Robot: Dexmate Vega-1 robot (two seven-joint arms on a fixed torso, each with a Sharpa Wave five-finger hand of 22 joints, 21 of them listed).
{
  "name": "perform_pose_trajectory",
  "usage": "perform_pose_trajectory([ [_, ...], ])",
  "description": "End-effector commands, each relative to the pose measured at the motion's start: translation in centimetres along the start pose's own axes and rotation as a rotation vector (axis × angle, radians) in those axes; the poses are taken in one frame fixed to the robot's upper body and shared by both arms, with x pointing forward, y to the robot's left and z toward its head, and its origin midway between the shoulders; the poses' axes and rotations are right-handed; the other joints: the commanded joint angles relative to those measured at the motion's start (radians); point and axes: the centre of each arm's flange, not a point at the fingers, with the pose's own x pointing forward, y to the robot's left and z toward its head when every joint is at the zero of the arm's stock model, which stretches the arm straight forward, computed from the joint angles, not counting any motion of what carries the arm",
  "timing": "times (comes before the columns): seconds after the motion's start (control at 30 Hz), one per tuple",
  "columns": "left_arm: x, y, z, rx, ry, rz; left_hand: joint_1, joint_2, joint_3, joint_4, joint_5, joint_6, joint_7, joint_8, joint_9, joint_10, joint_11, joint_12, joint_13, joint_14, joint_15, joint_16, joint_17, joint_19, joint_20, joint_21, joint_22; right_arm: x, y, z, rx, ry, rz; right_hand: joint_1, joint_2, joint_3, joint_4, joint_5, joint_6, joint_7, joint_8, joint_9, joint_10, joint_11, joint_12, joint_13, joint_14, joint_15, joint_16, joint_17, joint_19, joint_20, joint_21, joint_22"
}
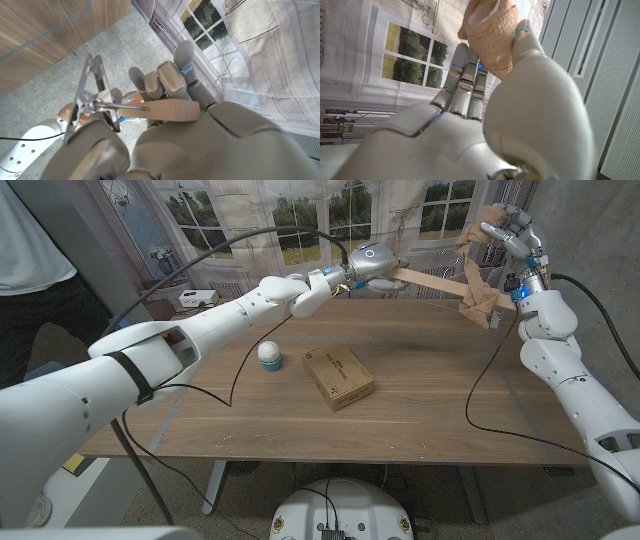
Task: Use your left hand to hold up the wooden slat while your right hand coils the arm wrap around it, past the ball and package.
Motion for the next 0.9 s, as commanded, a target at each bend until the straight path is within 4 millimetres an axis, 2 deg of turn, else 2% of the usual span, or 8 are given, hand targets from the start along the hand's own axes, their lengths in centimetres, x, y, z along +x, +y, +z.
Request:
perform_pose_trajectory([
  [0.03,-0.6,0.7,-0.4,0.023,0.019,0.067,-0.026,0.024,0.083,0.090,0.005,0.001,0.008,0.005,0.002,0.021,-0.019,0.006,0.003,-0.002,-0.003,0.001,0.000,0.003,-0.047,0.005,0.003,-1.3,-2.9,-3.6,0.000,0.195,-0.042,0.206,0.224,0.006,0.011,-0.002,0.109,0.109,-0.003,0.003,0.139,-0.142,0.000,0.003,0.243,-0.290,-0.003,0.000,-0.010,-0.121,-0.003,0.003],
  [0.3,-1.1,1.0,-0.8,0.022,0.019,0.182,-0.026,0.025,0.083,0.090,0.005,0.000,0.010,0.006,0.004,0.021,-0.022,0.006,0.003,-0.001,-0.003,0.001,0.000,0.003,-0.048,0.003,0.000,-2.3,-3.9,-4.6,-0.004,0.246,-0.067,0.211,0.229,0.008,0.009,-0.005,0.110,0.115,-0.007,0.003,0.142,-0.134,-0.004,0.000,0.244,-0.290,-0.008,-0.008,-0.009,-0.119,-0.001,0.004],
  [0.5,-1.1,1.1,-0.8,0.038,0.031,0.170,-0.027,0.025,0.084,0.090,0.005,-0.001,0.008,0.007,0.004,0.023,-0.021,0.006,0.003,-0.001,-0.002,0.001,0.001,0.003,-0.048,0.005,0.002,-2.6,-4.1,-4.8,-0.005,0.263,-0.051,0.211,0.229,0.008,0.009,-0.008,0.110,0.115,-0.010,0.002,0.142,-0.132,-0.005,0.002,0.246,-0.290,-0.008,-0.008,-0.008,-0.117,0.000,0.005],
  [0.63,-1.1,1.2,-0.6,0.082,0.042,0.152,-0.027,0.025,0.084,0.091,0.005,-0.002,0.009,0.008,0.005,0.023,-0.024,0.006,0.003,0.000,-0.002,0.001,0.000,0.004,-0.048,0.005,0.002,-2.5,-4.1,-5.0,0.003,0.317,0.034,0.227,0.226,0.019,-0.008,-0.021,0.122,0.126,-0.010,0.000,0.155,-0.123,-0.007,-0.004,0.253,-0.293,-0.009,-0.014,-0.003,-0.119,0.003,0.005],
  [0.9,-1.2,1.3,-0.2,0.134,0.069,0.131,-0.028,0.025,0.084,0.091,0.005,0.000,0.007,0.008,0.003,0.022,-0.025,0.005,0.003,0.000,-0.003,0.001,0.001,0.004,-0.048,0.006,0.002,-2.8,-3.4,-4.9,-0.077,0.533,0.237,0.226,0.230,0.026,-0.012,-0.030,0.118,0.133,-0.018,-0.004,0.149,-0.111,-0.014,-0.008,0.259,-0.290,-0.011,-0.022,-0.001,-0.112,0.007,0.006],
])
